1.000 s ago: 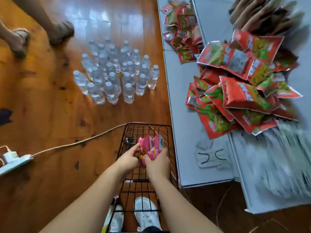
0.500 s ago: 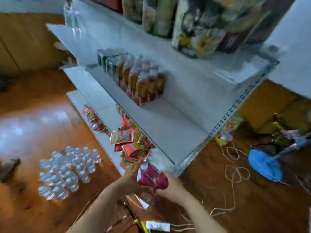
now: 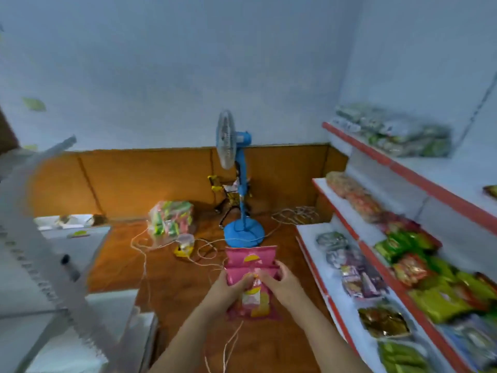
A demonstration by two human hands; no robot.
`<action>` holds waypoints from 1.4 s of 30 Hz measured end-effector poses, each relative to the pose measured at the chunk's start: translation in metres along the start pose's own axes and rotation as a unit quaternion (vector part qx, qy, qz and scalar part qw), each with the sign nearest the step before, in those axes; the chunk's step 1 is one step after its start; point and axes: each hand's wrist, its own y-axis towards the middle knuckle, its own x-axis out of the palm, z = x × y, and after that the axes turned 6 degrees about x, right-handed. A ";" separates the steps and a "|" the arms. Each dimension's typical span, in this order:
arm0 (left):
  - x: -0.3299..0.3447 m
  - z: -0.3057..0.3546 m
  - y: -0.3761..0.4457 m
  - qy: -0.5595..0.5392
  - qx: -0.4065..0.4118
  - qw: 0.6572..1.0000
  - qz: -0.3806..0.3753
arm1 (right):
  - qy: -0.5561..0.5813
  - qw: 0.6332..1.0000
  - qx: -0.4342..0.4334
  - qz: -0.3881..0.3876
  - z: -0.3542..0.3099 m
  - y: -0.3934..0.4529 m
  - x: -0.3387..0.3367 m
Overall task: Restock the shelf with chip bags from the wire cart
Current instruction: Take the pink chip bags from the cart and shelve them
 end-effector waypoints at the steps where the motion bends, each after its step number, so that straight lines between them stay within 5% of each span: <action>1: 0.038 0.006 0.022 -0.019 -0.004 0.999 -0.026 | 0.003 1.000 0.005 0.020 0.005 0.004 -0.038; 8: 0.254 0.027 0.145 0.052 0.002 0.980 -0.193 | 0.019 0.985 0.080 0.154 0.061 0.033 -0.257; 16: 0.391 0.015 0.315 0.116 -0.077 0.933 -0.331 | 0.108 0.927 0.162 0.322 0.134 0.142 -0.390; 23: 0.467 0.010 0.568 0.228 0.069 0.883 -0.404 | 0.072 0.893 0.202 0.396 0.155 0.362 -0.482; 31: 0.523 -0.021 0.772 0.346 0.086 0.839 -0.412 | 0.092 0.857 0.253 0.439 0.171 0.526 -0.552; 37: 0.570 -0.071 0.811 0.386 0.076 0.791 -0.469 | 0.021 0.819 0.262 0.510 0.205 0.530 -0.546; 40: 0.583 -0.070 0.805 0.375 0.037 0.802 -0.463 | -0.009 0.814 0.262 0.519 0.208 0.490 -0.525; 42: 0.585 -0.068 0.804 0.389 0.041 0.832 -0.393 | -0.010 0.823 0.245 0.513 0.208 0.465 -0.519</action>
